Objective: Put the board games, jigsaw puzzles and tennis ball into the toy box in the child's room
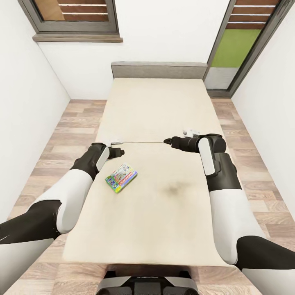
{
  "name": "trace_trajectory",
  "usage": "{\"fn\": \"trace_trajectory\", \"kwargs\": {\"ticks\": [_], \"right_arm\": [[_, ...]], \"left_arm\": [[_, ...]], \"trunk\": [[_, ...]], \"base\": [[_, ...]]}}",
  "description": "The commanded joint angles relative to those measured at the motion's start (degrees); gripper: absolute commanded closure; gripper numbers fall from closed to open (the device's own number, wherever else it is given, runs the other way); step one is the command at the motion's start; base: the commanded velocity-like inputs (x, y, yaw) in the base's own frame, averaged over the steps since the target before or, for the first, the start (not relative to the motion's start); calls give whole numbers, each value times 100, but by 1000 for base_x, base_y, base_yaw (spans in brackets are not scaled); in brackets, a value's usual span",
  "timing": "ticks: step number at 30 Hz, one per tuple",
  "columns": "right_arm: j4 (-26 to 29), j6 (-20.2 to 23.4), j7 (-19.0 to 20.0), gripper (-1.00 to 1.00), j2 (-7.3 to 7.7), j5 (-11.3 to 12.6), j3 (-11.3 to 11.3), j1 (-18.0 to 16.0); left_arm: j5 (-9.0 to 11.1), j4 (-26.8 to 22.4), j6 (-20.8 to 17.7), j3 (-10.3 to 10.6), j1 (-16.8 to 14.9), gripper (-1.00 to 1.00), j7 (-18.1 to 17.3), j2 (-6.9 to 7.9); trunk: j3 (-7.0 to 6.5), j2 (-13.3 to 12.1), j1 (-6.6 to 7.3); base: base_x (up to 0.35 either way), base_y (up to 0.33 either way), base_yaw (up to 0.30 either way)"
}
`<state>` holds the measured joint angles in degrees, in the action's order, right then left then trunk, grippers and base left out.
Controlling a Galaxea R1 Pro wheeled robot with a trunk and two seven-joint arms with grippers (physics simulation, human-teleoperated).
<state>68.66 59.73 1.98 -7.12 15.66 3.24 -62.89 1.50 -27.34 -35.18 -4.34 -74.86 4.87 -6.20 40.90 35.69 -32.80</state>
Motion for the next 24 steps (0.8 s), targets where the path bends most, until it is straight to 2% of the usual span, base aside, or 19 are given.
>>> {"fn": "trace_trajectory", "kwargs": {"ticks": [1, 17, 24], "right_arm": [[4, 27, 21, -100, -4, -10, 17, -4], [8, 27, 22, -100, -4, -10, 14, 13], [8, 27, 22, -100, 4, -10, 5, 14]], "left_arm": [[17, -8, -27, -34, -2, -100, 24, -10], [17, -41, -13, -32, -2, -100, 37, -87], [11, -58, 212, -32, -8, -100, 46, -124]], "trunk": [[15, 6, -1], [164, 6, -1], [229, 6, -1]], "base": [[0, 0, 0], [0, 0, 0], [0, 0, 0]]}}
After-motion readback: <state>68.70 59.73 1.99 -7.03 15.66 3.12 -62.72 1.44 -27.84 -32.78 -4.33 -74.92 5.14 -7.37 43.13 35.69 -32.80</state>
